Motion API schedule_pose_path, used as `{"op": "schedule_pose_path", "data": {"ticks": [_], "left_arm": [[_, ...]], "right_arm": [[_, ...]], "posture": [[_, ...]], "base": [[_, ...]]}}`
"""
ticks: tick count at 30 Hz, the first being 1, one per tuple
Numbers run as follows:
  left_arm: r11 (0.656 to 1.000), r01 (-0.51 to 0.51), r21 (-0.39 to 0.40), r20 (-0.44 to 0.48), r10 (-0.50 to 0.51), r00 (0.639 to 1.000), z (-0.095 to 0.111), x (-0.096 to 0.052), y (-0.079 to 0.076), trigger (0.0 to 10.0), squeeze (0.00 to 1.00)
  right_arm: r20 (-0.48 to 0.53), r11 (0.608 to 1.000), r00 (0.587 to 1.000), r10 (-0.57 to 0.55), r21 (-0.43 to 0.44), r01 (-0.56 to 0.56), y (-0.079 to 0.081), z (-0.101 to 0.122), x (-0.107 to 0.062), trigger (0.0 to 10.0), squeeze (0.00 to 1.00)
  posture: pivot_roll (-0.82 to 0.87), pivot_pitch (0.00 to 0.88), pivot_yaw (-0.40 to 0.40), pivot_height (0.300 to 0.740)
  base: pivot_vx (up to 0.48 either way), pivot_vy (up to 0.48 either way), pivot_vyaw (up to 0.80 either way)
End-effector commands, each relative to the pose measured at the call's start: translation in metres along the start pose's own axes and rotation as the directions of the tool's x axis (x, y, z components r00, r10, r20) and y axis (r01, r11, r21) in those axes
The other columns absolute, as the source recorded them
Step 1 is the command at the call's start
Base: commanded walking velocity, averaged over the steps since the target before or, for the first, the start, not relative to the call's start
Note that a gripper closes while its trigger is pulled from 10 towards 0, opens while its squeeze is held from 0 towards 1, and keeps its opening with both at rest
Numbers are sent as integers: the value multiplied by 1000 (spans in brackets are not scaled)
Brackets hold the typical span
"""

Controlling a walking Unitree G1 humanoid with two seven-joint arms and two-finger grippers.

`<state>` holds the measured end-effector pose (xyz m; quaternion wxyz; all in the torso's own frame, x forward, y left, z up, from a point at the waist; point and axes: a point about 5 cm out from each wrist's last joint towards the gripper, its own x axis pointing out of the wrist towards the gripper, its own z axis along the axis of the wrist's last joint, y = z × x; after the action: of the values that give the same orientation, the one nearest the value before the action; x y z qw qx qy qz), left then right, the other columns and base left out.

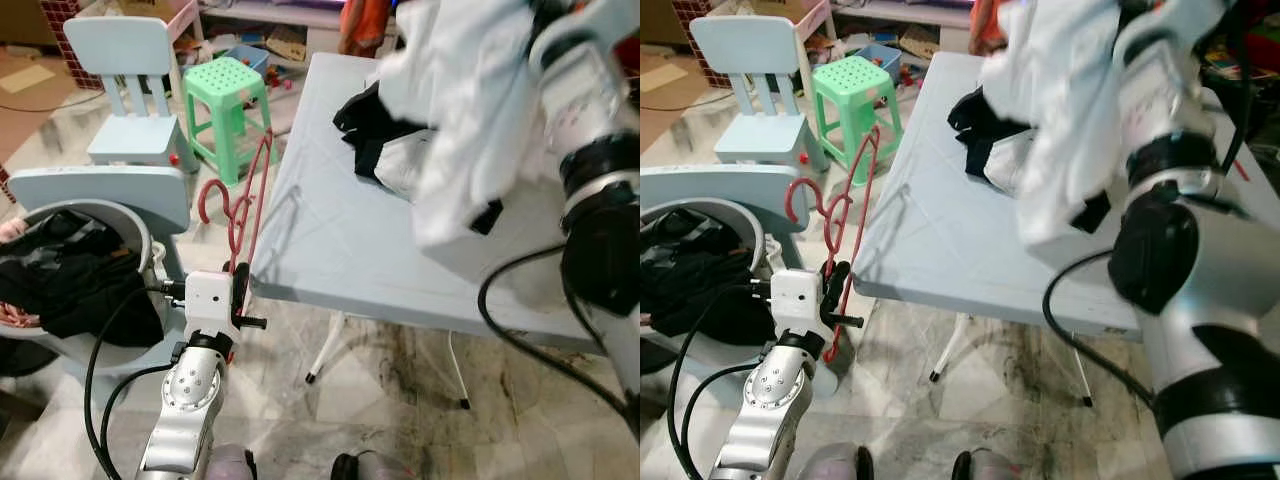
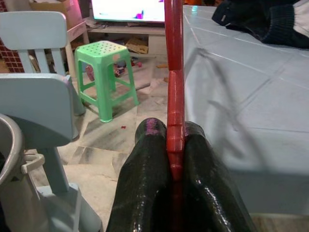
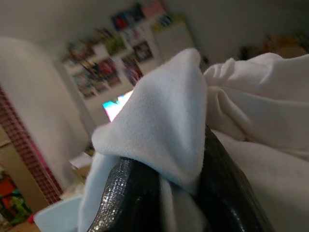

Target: Hang hanger

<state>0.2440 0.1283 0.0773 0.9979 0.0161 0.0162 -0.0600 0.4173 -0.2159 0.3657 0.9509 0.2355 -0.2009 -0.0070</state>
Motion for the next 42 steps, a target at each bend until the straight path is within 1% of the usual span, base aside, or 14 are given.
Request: {"op": "schedule_pose_path", "data": {"ticks": [1, 2, 3, 4, 6, 7, 8, 13, 16, 21, 26, 30, 36, 42], "left_arm": [[1000, 3, 12, 13, -3, 1000, 2, 2, -2, 10000, 0], [1000, 3, 12, 13, -3, 1000, 2, 2, -2, 10000, 0], [1000, 3, 12, 13, -3, 1000, 2, 2, -2, 10000, 0], [1000, 3, 13, 13, -3, 1000, 2, 2, -2, 10000, 0], [1000, 3, 14, 14, -3, 1000, 2, 2, -2, 10000, 0], [1000, 6, 17, 13, -6, 1000, 2, 2, -1, 10000, 0], [1000, 6, 17, 13, -6, 1000, 2, 2, -1, 10000, 0], [999, 29, 27, -4, -29, 1000, -1, 1, 0, 10000, 0], [998, 48, 30, -16, -47, 999, -2, 1, -1, 10000, 0], [998, 60, 36, -19, -59, 998, -2, 1, -2, 10000, 0], [998, 57, 41, -28, -56, 998, -3, -1, 3, 10000, 0], [997, 62, 50, -34, -60, 998, -4, -1, 6, 10000, 0], [995, 46, 86, -19, -45, 999, 1, 5, 12, 10000, 0], [994, 41, 99, -10, -40, 999, 4, 7, 11, 10000, 0]], "right_arm": [[46, 1000, 999, 20, -18, -19, 2, 9, 1, 0, 0], [46, 1000, 999, 20, -18, -19, 2, 9, 1, 0, 0], [-39, 989, 999, -11, -145, 5, -7, -12, -4, 5922, 0], [-138, 958, 988, -65, -285, 23, -23, -39, -13, 10000, 0], [-167, 948, 982, -83, -317, 27, -29, -47, -17, 10000, 0], [-249, 887, 945, -214, -454, 81, -60, -72, -34, 10000, 1000], [-249, 887, 945, -214, -454, 81, -60, -72, -34, 10000, 1000], [-318, 801, 862, -394, -579, 152, -117, -92, -68, 10000, 1000], [-357, 810, 845, -397, -570, 140, -131, -98, -79, 10000, 1000], [-338, 828, 870, -359, -546, 130, -142, -100, -89, 10000, 1000], [-202, 841, 896, -394, -473, 263, -165, -91, -107, 10000, 1000], [-159, 839, 894, -420, -444, 315, -187, -96, -136, 10000, 1000], [-193, 843, 953, -232, -529, 97, -174, -120, -182, 10000, 1000], [-197, 833, 965, -174, -553, 37, -158, -131, -203, 10000, 1000]], "posture": [[71, 0, -112, 740], [71, 0, -112, 740], [73, 0, -110, 740], [75, 0, -108, 740], [75, 0, -108, 740], [76, 0, -101, 740], [76, 0, -101, 740], [69, 0, -82, 740], [61, 0, -70, 740], [57, 0, -62, 740], [54, 0, -45, 740], [39, 0, -17, 740], [21, 0, -4, 740], [18, 0, -1, 740]], "base": [[0, 0, 0], [0, 0, 0], [0, 0, 0], [0, 0, 0], [0, 0, 0], [0, 0, 0], [0, 0, 0], [0, 0, 0], [0, 0, 0], [0, 0, 0], [0, 0, 0], [0, 0, 0], [0, 0, 0], [0, 0, 0]]}}
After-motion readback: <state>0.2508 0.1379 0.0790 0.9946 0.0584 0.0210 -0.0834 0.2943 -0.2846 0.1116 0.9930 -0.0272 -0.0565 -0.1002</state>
